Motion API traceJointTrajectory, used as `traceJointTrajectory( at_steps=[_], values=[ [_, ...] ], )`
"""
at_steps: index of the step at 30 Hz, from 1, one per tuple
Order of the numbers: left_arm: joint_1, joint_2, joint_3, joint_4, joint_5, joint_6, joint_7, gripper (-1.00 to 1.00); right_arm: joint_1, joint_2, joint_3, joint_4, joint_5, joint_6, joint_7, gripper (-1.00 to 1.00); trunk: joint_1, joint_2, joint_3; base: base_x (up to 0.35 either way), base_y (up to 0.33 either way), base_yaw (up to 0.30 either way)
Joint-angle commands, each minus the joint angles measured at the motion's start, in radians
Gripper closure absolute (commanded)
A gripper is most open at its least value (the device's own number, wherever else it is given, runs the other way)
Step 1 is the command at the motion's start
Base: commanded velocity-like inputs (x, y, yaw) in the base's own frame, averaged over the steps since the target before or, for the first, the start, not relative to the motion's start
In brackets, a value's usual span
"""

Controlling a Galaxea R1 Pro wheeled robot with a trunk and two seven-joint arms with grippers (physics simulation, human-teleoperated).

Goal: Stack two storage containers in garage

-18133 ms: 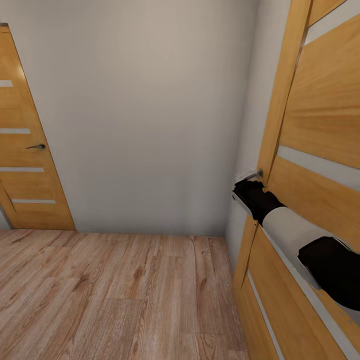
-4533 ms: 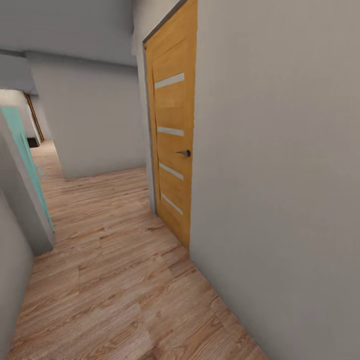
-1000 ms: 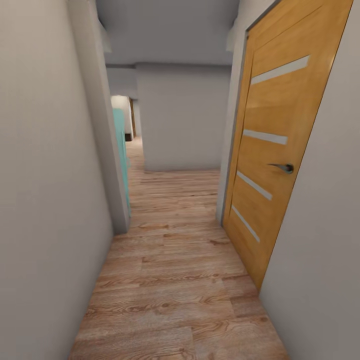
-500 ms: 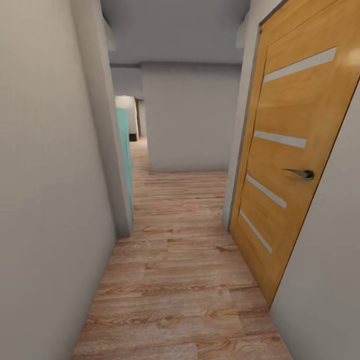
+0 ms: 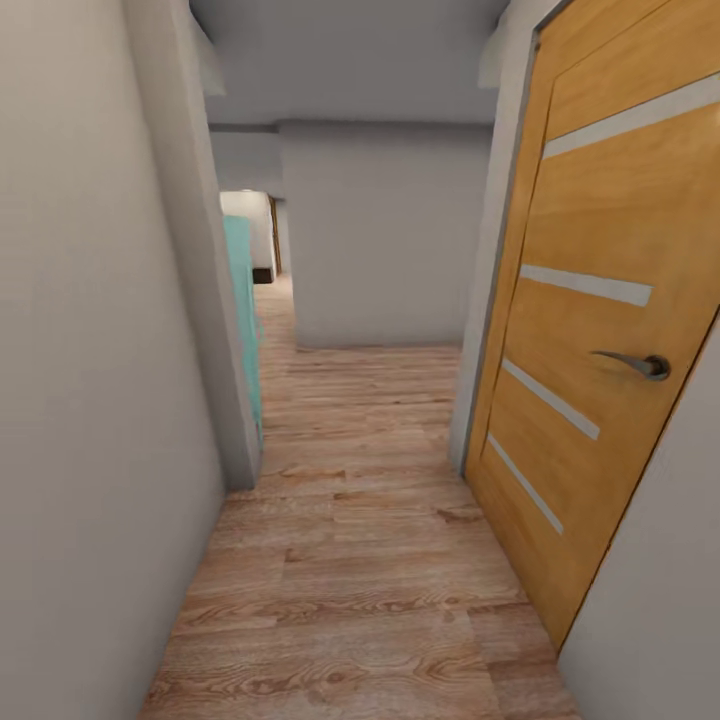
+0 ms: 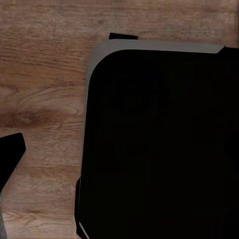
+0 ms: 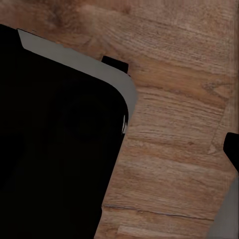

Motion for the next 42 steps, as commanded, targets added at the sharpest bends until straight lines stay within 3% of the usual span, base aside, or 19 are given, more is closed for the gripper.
traceJointTrajectory(
  at_steps=[1,15,37,42],
  values=[
    [0.0,0.0,0.0,0.0,0.009,-0.002,0.0,-1.0,-0.001,0.0,0.008,0.003,-0.01,-0.006,0.003,-1.0,0.001,0.0,-0.001,0.321,0.0,0.0],
    [0.0,0.0,0.0,0.0,0.009,-0.002,0.0,-1.0,-0.001,0.001,0.01,-0.001,-0.011,-0.01,0.003,-1.0,0.001,0.0,-0.001,0.321,0.0,0.0],
    [0.0,0.0,0.0,0.0,0.009,-0.003,-0.001,-1.0,-0.001,0.025,0.01,-0.015,-0.011,-0.023,-0.01,-1.0,0.001,0.0,-0.001,0.321,0.0,0.0],
    [0.0,-0.002,0.0,0.0,0.009,-0.002,-0.003,-1.0,-0.001,0.024,0.011,-0.015,-0.045,-0.025,-0.01,-1.0,0.001,0.0,-0.001,0.321,0.0,0.0]
  ],
)
